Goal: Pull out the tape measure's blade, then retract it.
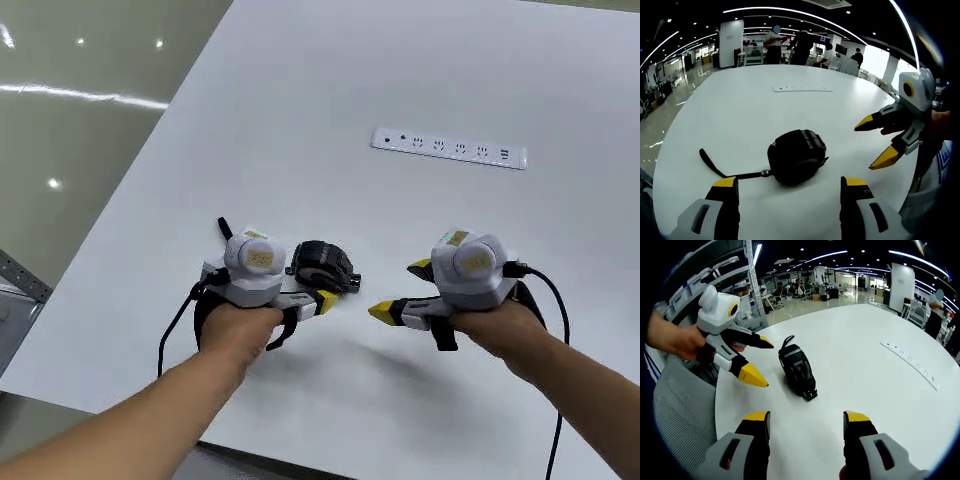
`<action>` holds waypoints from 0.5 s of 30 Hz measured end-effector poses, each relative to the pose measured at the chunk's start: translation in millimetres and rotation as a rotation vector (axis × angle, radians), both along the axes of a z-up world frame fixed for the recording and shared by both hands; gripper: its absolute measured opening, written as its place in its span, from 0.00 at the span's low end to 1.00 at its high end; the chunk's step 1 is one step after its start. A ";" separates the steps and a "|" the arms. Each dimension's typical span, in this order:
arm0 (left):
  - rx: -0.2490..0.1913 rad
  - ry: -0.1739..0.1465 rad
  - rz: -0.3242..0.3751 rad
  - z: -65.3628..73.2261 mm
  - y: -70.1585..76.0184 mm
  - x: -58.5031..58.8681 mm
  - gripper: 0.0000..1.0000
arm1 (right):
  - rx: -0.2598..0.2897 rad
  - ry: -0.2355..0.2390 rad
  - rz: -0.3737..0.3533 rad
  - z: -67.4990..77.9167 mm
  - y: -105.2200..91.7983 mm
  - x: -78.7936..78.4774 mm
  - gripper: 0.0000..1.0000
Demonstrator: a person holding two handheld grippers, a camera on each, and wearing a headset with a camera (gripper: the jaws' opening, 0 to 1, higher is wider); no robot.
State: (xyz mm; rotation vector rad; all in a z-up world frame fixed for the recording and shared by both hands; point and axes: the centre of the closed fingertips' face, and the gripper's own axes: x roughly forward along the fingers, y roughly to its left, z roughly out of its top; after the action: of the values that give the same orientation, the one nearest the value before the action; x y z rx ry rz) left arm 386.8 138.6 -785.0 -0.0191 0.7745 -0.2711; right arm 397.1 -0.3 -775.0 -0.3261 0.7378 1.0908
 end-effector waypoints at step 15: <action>-0.033 -0.026 -0.078 19.2 7.0 -28.5 0.86 | 0.044 -0.005 -0.091 28.0 -20.3 -30.5 0.64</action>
State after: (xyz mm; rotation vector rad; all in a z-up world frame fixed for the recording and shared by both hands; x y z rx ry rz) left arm 358.3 145.5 -765.8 -0.0167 0.7461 -0.3573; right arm 366.6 -20.6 -747.0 -0.2552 0.7166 1.0186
